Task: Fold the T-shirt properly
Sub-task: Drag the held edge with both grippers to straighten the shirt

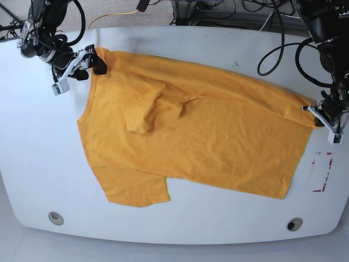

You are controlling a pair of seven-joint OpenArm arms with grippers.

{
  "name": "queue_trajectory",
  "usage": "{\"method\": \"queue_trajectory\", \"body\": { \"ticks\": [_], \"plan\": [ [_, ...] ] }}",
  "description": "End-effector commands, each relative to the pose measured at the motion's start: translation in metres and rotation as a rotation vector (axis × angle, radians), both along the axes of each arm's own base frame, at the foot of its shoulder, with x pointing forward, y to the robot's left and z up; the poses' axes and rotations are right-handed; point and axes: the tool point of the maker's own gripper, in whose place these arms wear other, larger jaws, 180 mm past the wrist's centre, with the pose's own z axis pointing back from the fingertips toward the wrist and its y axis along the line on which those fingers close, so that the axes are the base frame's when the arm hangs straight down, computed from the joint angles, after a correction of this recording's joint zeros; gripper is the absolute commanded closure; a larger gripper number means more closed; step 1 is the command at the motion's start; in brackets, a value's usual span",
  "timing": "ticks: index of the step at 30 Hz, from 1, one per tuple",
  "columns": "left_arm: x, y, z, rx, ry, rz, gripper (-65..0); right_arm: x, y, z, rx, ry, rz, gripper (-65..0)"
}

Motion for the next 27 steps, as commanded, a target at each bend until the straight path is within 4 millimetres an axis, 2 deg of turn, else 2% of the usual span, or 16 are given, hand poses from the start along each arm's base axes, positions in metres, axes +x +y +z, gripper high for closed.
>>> {"method": "queue_trajectory", "body": {
  "ticks": [1,7,10,12,16,18,20,24,27],
  "plan": [
    [0.019,0.004,0.015,0.0,-0.05,-0.006,0.0,0.009,-0.003,0.012,-0.006,-0.05,0.003,-43.8],
    [0.039,-0.004,0.002,-0.046,-0.012,-0.018,0.0,0.012,-0.003,0.014,-0.004,-0.061,0.003,-43.8],
    [0.036,0.01,0.004,-0.002,0.007,-0.005,0.0,0.012,-0.003,0.014,-0.004,-0.061,0.003,-43.8],
    [0.033,0.015,-0.002,0.012,0.031,0.004,0.0,0.014,-0.003,0.016,-0.005,-0.065,0.003,-43.8],
    [0.04,0.02,-0.005,0.028,0.032,0.009,-0.4,0.014,-0.002,0.02,-0.017,-0.078,0.012,-43.8],
    [0.039,0.025,-0.013,0.024,0.056,0.022,-5.0,0.015,-0.001,0.024,-0.024,-0.09,0.019,-43.8],
    [0.042,0.032,-0.011,0.024,0.048,0.037,-10.1,0.016,0.0,0.026,-0.029,-0.098,0.023,-43.8],
    [0.049,0.032,-0.01,0.019,0.008,0.032,-20.0,0.017,0.003,0.03,-0.034,-0.111,0.031,-43.8],
    [0.051,0.034,-0.007,0.023,0.001,0.033,-29.2,0.008,0.004,0.027,-0.038,-0.091,0.037,-43.8]
  ]
}}
